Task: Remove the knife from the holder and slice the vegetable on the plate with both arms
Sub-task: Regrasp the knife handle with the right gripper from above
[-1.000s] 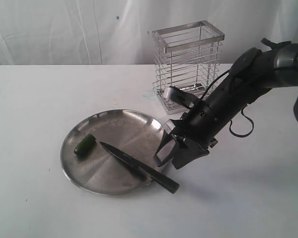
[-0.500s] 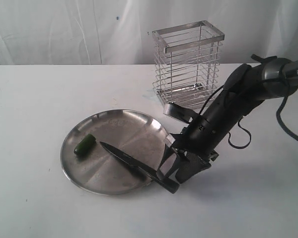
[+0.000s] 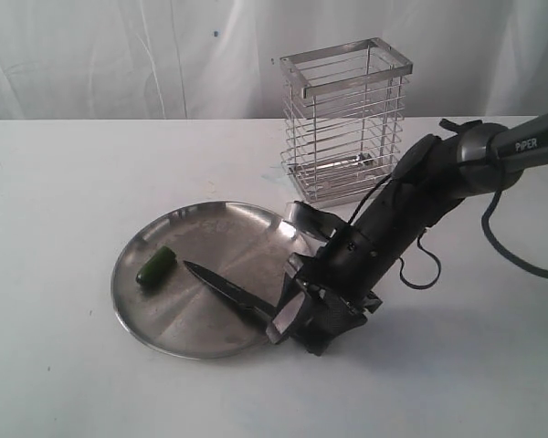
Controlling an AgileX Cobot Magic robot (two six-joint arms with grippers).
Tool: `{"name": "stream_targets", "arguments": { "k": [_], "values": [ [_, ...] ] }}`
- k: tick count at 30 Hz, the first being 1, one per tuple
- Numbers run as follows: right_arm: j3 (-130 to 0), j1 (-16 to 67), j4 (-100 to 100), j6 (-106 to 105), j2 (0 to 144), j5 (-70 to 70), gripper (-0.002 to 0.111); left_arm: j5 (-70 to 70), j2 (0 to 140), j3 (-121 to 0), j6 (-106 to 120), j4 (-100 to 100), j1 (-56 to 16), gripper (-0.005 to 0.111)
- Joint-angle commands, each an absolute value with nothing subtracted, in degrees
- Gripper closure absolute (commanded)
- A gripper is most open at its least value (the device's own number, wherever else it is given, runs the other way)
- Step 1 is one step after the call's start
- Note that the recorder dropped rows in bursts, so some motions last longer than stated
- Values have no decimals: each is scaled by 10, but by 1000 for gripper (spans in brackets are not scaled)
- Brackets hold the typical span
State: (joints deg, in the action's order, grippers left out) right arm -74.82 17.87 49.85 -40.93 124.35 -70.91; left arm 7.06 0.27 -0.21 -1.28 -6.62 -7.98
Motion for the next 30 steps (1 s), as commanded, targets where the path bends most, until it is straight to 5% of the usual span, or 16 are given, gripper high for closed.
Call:
{"name": "stream_targets", "arguments": {
  "k": [1, 11, 18, 30],
  "values": [
    [-745, 182, 483, -409, 1249, -700, 48, 70, 0, 0, -12, -69, -83, 107],
    [-745, 182, 483, -408, 1275, -700, 63, 70, 0, 0, -12, -69, -83, 107],
    [-745, 182, 480, -386, 1284, -700, 108, 70, 0, 0, -12, -69, -83, 107],
    [-745, 182, 466, -351, 1206, -700, 108, 70, 0, 0, -12, -69, -83, 107]
  ]
}}
